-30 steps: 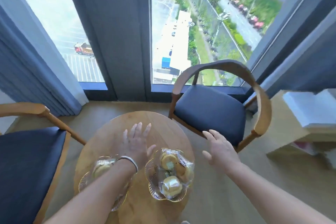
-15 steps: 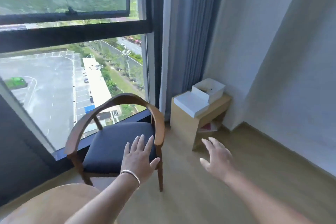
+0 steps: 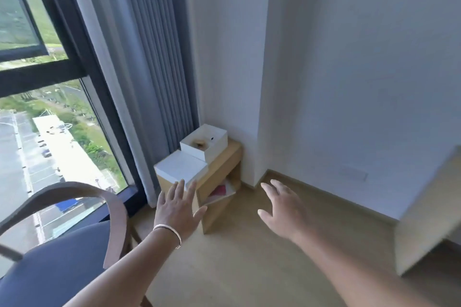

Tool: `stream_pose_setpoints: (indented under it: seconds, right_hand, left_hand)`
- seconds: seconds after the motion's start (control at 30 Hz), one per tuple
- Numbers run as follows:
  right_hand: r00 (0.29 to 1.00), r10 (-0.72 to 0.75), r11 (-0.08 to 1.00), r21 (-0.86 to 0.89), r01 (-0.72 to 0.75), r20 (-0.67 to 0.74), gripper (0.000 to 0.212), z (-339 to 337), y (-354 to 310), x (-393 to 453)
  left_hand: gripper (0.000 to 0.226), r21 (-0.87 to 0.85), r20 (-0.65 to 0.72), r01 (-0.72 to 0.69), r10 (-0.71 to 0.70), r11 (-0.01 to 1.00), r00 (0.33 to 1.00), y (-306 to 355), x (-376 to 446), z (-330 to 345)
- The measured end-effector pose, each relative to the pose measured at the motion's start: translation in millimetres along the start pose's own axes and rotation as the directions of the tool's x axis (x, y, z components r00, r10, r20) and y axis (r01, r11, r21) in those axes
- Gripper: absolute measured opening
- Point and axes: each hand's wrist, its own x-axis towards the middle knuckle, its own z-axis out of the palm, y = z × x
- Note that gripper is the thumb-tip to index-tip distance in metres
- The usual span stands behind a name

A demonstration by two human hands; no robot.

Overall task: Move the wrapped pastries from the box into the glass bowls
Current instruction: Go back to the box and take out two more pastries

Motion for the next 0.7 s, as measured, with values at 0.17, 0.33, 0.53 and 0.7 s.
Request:
stream_pose_setpoints:
  seconds: [0.17, 0.33, 0.53, 0.7]
  right_hand:
    - [0.999, 0.047, 0.999, -0.013, -0.047, -0.004, 0.07, -1.7, 47.0, 41.4]
    - [0.998, 0.061, 0.998, -0.035, -0.06, 0.005, 0.07, 12.9, 77.8, 112.1]
    - [0.998, 0.035, 0.997, -0.064, -0.031, 0.06, 0.072, 42.8, 100.2, 250.6]
    - [0.99, 0.006, 0.996, -0.094, 0.007, 0.138, 0.072, 59.2, 108.1, 382.9]
  left_hand:
    - [0.075, -0.005, 0.008, -0.076, 0.076, 0.997, 0.997, 45.6, 69.2, 14.5]
    - [0.075, -0.014, 0.022, -0.081, 0.081, 0.997, 0.996, 56.9, 148.0, 48.3]
    - [0.077, -0.052, 0.049, -0.01, 0.012, 0.999, 0.999, 40.9, 281.0, 105.0]
    - [0.076, -0.075, 0.078, 0.062, -0.056, 0.995, 0.995, 13.3, 389.0, 142.2]
